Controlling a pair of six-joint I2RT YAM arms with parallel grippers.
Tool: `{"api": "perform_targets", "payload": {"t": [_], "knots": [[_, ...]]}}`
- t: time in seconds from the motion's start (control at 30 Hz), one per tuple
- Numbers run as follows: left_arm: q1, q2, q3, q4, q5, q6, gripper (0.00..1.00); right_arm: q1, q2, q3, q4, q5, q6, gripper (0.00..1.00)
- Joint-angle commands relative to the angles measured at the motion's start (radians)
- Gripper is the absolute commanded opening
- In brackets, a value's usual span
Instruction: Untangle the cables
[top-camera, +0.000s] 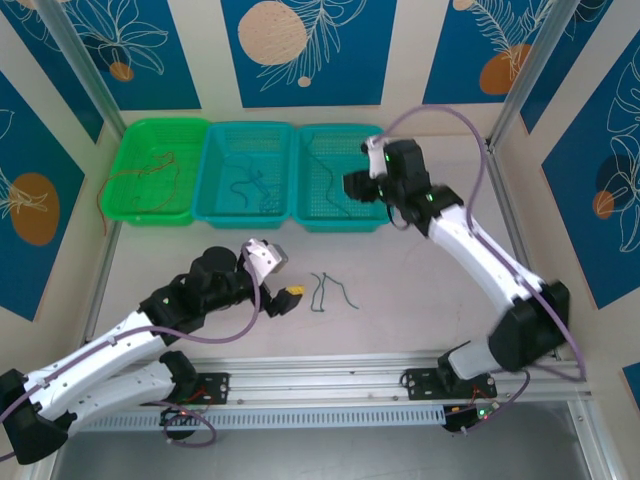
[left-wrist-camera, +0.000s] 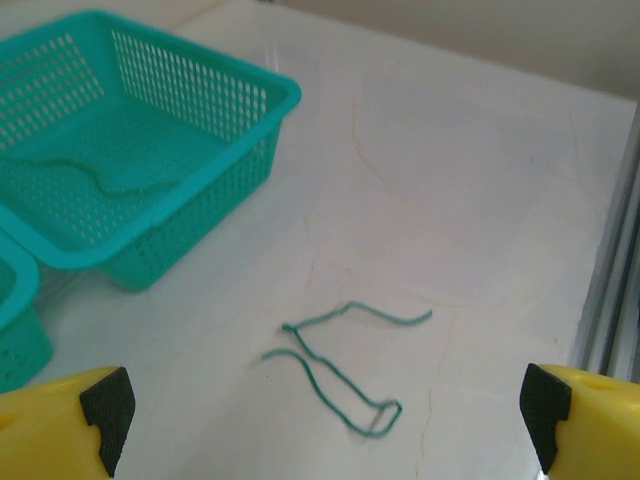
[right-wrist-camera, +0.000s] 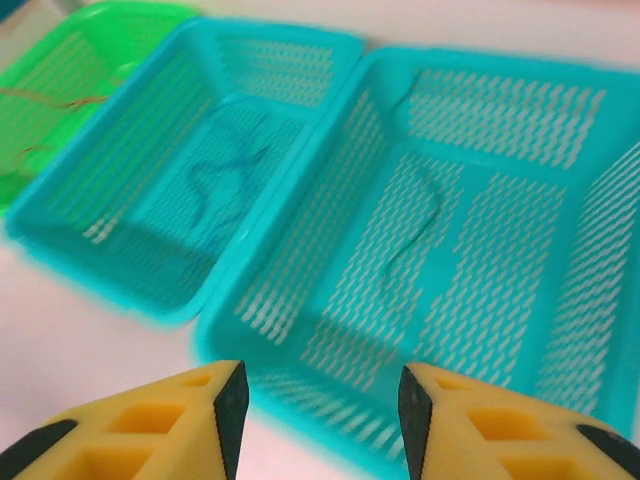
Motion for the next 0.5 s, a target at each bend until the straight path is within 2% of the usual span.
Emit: {"api": "perform_targets", "payload": {"t": [0.0, 0.1, 0.2, 0.33, 0.47], "knots": [[-0.007, 0.022, 0.078, -0.17, 0.024, -0.002, 0.99, 0.071, -0.095, -0.196, -0.025, -0.068, 0.131, 0.47], [-0.007, 0.049, 0.109, -0.261, 0.067, -0.053, 0.98, 0.133, -0.153, -0.288, -0.094, -0.054, 0.198, 0.47], [-0.007, 0.078, 0.108, -0.299, 0.132, -0.119, 0.96, 0.186, -0.137, -0.348, -0.13, -0.005, 0.209, 0.48], [-0.007, 0.154, 0.111, -0.333, 0.228, -0.178, 0.95, 0.2, -0.046, -0.385, -0.108, 0.024, 0.19, 0.49], [-0.008, 0.202, 0.103, -0.345, 0.243, -0.174, 0.96, 0.232, 0.092, -0.361, -0.073, 0.006, 0.156, 0.5]]}}
